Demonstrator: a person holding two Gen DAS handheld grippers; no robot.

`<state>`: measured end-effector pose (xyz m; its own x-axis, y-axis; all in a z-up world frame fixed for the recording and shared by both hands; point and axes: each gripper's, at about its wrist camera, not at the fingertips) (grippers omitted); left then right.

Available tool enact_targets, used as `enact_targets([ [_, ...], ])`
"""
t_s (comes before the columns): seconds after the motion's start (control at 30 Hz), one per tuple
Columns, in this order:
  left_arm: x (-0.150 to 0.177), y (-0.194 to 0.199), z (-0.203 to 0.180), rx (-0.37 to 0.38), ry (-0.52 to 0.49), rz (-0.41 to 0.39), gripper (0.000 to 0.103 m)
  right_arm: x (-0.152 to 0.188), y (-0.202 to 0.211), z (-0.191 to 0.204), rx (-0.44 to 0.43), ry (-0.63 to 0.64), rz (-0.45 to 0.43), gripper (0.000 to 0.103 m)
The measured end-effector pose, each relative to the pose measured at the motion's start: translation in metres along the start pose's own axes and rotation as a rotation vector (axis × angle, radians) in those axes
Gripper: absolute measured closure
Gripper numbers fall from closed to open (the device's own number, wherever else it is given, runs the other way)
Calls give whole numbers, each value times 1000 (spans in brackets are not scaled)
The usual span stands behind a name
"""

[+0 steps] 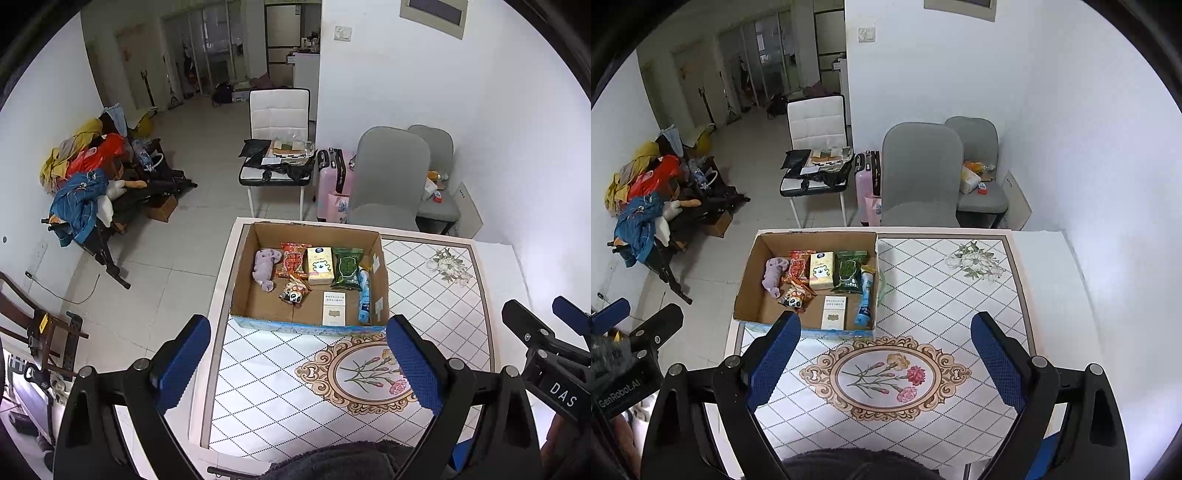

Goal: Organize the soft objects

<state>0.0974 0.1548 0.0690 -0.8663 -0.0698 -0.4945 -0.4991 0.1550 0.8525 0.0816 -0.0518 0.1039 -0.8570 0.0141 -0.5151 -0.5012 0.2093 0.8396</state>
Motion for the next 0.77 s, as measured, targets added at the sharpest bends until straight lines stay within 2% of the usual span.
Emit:
enact_targets([
  [0.77, -2, 4, -2, 16, -17, -7, 6, 3, 3, -5, -7, -23, 8, 8],
])
Point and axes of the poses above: each gripper's, at about its wrist camera, not at the fingertips, and y roughly against the way its jaws point, z to its left, x to its underside, and after that the axes turned 10 degrees about x, right-handed
